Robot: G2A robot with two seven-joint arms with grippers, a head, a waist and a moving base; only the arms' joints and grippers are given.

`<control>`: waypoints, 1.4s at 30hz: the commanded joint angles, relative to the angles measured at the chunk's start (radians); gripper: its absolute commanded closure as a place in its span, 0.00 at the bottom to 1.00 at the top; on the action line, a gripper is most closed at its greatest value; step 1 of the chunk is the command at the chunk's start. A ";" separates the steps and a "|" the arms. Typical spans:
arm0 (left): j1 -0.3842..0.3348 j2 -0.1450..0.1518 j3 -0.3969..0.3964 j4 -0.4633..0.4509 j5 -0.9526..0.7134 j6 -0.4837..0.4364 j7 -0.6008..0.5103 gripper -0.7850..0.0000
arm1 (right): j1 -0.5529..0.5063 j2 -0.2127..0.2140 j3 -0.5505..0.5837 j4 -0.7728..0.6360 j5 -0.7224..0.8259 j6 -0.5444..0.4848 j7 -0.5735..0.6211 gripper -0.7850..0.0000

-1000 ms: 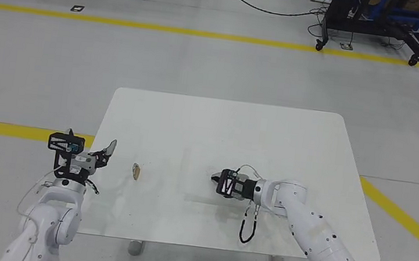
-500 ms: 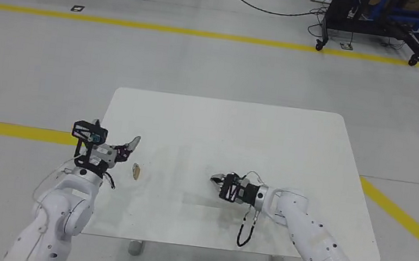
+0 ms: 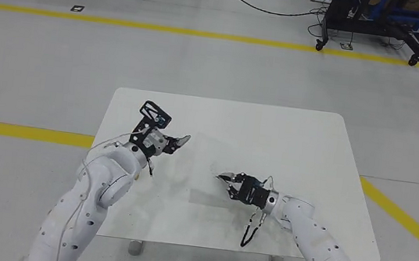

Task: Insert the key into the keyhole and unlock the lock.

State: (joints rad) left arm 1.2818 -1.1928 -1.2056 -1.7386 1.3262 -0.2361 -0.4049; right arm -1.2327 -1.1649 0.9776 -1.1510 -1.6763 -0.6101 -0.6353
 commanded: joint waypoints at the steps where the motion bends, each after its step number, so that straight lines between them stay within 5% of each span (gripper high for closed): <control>1: -0.039 -0.008 0.040 0.039 0.005 0.007 -0.023 0.00 | 0.007 -0.002 -0.006 0.010 -0.001 0.003 -0.009 1.00; 14: -0.217 -0.056 0.251 0.282 0.062 -0.062 -0.061 0.00 | 0.025 -0.012 -0.029 0.039 0.008 0.075 0.027 1.00; 31: -0.286 -0.094 0.351 0.477 0.111 -0.064 -0.077 0.00 | 0.061 -0.032 -0.059 0.102 0.042 0.115 0.070 1.00; 42: -0.293 -0.103 0.338 0.510 0.116 -0.035 -0.048 0.00 | 0.058 -0.025 -0.042 0.081 0.039 0.103 0.033 1.00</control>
State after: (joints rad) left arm 0.9842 -1.2975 -0.8555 -1.2224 1.4533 -0.2710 -0.4607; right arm -1.1707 -1.1927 0.9295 -1.0587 -1.6346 -0.5083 -0.5991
